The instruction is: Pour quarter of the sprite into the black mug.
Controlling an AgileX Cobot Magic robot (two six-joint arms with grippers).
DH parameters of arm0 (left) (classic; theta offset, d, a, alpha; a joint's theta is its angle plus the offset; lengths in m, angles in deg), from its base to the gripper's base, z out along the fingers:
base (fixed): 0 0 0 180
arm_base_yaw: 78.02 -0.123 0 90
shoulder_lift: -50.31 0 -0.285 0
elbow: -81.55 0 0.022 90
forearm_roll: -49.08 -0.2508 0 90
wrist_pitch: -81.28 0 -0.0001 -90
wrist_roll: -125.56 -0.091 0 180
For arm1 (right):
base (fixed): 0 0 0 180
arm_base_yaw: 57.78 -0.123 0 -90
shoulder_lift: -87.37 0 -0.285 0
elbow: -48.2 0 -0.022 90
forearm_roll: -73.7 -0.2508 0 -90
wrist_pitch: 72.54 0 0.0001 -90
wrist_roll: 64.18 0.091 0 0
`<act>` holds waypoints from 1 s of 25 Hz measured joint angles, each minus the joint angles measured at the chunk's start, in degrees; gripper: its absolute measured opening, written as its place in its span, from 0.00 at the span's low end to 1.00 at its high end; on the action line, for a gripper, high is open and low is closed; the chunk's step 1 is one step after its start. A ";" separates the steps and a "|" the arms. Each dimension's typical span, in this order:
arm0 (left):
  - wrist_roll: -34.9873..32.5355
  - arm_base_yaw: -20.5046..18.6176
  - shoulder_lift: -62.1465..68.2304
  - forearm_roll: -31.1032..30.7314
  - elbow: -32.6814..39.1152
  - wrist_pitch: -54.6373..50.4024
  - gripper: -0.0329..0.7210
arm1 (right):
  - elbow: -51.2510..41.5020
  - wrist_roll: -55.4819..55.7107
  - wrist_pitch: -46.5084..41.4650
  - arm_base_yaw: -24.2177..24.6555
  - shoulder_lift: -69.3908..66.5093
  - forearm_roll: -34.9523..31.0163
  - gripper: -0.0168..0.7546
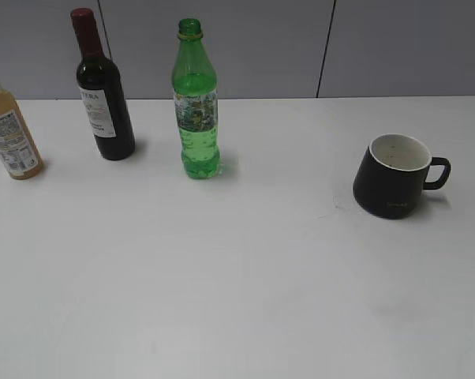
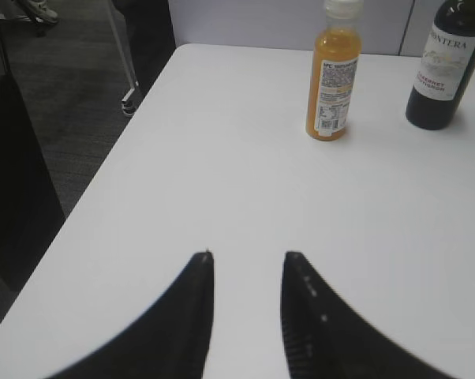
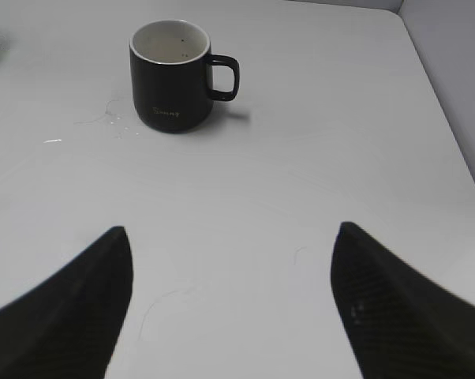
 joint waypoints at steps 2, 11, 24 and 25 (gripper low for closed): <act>0.00 0.00 0.00 0.00 0.00 0.00 0.36 | 0.00 0.00 0.00 0.00 0.00 0.00 0.79; 0.00 0.00 0.00 0.00 0.00 0.00 0.36 | 0.00 0.05 -0.05 0.00 0.00 0.04 0.79; 0.00 0.00 0.00 0.00 0.00 0.00 0.36 | 1.36 0.05 8.47 0.00 -1.02 -0.01 0.79; 0.00 0.00 0.00 0.00 0.00 0.00 0.36 | 1.36 0.05 9.68 0.00 -1.83 -0.01 0.79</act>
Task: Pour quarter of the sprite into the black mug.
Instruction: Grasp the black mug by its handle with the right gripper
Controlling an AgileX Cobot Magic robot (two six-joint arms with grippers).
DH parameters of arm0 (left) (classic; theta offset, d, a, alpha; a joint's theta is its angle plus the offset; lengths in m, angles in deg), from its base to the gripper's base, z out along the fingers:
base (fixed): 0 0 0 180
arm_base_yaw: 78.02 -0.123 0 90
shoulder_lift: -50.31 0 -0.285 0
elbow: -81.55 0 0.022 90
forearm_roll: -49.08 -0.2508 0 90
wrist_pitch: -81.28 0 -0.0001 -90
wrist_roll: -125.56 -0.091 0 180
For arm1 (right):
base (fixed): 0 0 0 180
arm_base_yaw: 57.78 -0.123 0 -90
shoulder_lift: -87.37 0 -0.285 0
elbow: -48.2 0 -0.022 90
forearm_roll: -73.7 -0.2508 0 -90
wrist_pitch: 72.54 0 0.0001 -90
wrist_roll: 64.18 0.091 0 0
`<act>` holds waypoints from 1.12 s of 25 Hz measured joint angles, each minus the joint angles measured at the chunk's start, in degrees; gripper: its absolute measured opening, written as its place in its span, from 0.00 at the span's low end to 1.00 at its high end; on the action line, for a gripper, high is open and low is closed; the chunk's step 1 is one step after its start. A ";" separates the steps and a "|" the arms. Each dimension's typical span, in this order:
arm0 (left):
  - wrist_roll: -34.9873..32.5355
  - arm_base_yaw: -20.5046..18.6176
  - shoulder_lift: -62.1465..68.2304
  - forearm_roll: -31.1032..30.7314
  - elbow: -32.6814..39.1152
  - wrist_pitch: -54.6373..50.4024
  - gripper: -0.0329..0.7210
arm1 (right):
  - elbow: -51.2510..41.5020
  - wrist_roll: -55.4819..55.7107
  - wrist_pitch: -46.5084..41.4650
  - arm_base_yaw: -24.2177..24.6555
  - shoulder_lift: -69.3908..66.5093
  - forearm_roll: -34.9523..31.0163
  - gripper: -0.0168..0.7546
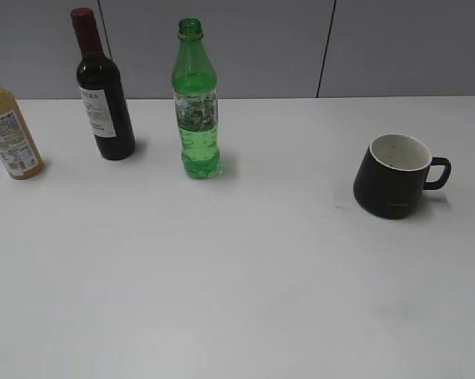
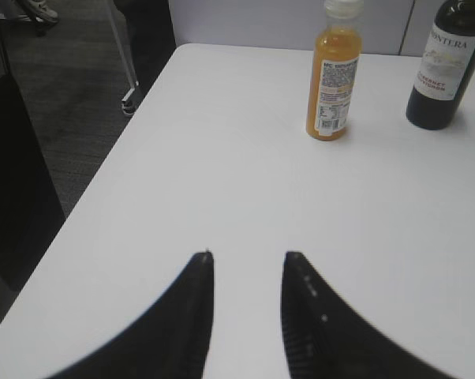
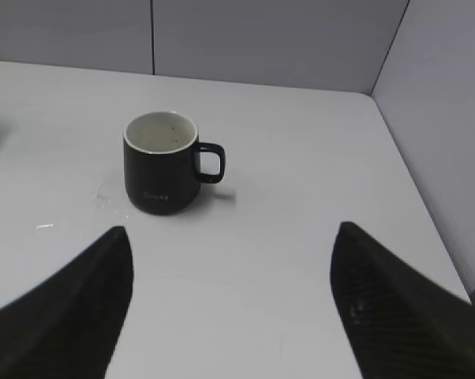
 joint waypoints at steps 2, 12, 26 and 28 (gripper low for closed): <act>0.00 0.00 0.00 0.00 0.00 0.00 0.36 | 0.00 0.00 3.34 0.00 -1.90 -0.05 0.79; 0.00 0.00 0.00 0.00 0.00 0.00 0.36 | -0.29 0.00 20.80 0.00 -15.65 -1.78 0.79; 0.00 0.00 0.00 0.00 0.00 0.00 0.36 | -8.12 -0.95 47.69 0.00 -33.81 -1.96 0.79; 0.00 0.00 0.00 0.00 0.00 0.00 0.36 | -9.23 -1.02 51.42 0.00 -36.85 -1.43 0.79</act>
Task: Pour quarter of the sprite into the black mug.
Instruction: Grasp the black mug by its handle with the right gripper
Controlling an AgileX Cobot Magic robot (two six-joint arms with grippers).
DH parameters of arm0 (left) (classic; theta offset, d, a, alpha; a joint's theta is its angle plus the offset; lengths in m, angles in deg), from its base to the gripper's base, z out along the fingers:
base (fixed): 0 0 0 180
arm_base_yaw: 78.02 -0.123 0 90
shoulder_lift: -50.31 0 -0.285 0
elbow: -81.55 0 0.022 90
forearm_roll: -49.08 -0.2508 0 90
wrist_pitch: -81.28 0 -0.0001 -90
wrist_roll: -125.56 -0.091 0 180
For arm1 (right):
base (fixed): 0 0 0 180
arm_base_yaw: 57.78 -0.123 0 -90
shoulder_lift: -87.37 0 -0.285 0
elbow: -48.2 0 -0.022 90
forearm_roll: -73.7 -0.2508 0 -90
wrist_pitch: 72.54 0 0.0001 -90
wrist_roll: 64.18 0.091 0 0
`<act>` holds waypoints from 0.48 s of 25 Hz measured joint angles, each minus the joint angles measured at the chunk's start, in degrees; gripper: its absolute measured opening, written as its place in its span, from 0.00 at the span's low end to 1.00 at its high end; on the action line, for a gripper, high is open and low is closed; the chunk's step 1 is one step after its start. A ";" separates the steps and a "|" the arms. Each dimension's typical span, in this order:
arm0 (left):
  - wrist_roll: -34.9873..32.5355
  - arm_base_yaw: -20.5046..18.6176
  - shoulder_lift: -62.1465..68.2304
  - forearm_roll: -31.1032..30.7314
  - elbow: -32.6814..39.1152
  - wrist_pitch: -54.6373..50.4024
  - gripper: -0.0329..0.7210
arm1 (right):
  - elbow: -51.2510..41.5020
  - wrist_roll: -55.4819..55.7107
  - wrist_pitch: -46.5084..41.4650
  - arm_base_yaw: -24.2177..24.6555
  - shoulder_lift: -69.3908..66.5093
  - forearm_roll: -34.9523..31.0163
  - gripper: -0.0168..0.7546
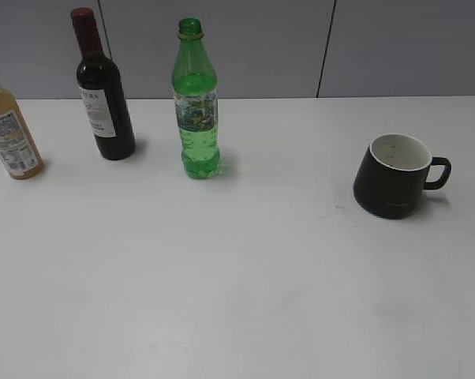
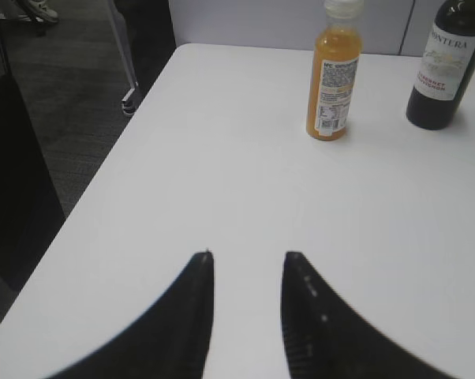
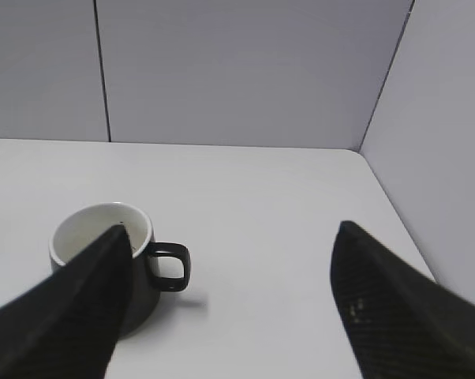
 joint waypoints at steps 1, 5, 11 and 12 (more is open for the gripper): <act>0.00 0.00 0.00 0.00 0.00 0.00 0.36 | -0.58 0.00 2.23 0.00 -1.39 0.50 0.79; 0.00 0.00 0.00 0.00 0.00 0.00 0.36 | -2.04 1.46 10.71 0.00 -8.13 1.82 0.79; 0.00 0.00 0.00 0.00 0.00 0.00 0.36 | -2.34 9.84 21.27 0.00 -18.54 10.05 0.79; 0.00 0.00 0.00 0.00 0.00 0.00 0.36 | -2.34 10.31 23.00 0.00 -20.55 10.63 0.79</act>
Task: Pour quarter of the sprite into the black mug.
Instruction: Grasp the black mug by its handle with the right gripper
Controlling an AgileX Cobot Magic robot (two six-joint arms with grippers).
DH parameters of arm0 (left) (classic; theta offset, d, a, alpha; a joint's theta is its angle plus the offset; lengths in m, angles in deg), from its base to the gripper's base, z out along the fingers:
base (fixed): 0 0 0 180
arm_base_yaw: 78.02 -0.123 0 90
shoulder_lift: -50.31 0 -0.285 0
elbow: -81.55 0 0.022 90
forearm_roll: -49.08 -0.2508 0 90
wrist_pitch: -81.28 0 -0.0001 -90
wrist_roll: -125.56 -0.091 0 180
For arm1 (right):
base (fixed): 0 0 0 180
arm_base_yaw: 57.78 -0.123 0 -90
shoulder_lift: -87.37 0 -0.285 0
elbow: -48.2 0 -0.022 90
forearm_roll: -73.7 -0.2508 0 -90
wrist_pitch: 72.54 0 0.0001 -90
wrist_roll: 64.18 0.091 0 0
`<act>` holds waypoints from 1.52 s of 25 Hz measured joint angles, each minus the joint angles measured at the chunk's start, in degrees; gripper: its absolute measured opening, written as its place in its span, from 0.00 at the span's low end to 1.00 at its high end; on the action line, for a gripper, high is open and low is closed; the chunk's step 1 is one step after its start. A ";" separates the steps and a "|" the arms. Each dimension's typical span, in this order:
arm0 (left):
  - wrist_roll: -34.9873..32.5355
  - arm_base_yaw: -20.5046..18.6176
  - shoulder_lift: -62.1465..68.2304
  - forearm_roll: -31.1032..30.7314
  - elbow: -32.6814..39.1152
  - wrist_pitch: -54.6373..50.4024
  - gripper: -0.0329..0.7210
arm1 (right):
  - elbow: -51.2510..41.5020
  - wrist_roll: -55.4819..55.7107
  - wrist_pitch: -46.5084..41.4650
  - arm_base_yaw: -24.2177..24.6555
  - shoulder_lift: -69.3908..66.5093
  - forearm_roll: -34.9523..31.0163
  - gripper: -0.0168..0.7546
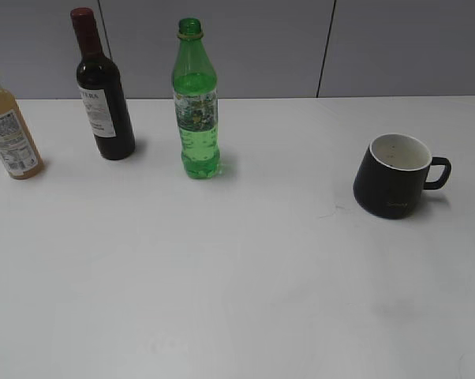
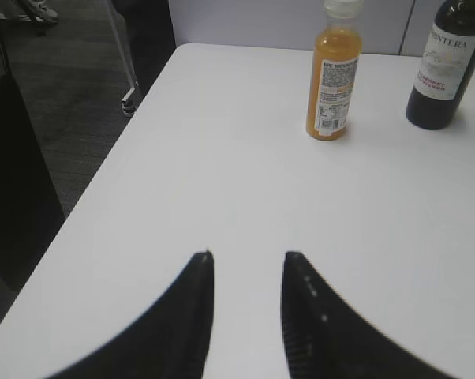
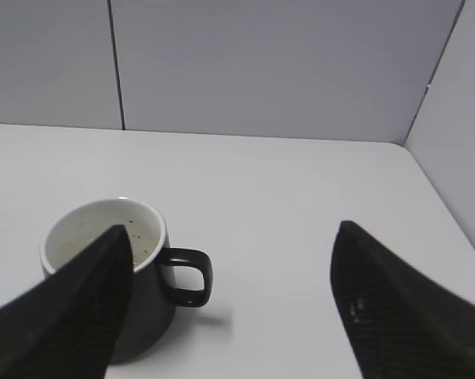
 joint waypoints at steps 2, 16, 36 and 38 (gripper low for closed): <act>0.00 0.00 0.00 0.00 0.00 0.00 0.36 | 0.00 0.44 3.01 0.00 -3.62 0.59 0.79; 0.00 0.00 0.00 0.00 0.00 0.00 0.36 | 0.05 0.87 19.94 0.00 -22.54 0.97 0.79; 0.00 0.00 0.00 0.00 0.00 0.00 0.36 | 0.01 -1.62 38.72 0.00 -47.41 -2.22 0.79; 0.00 0.00 0.00 0.00 0.00 0.00 0.36 | 0.98 -1.62 38.76 0.00 -49.25 -2.26 0.79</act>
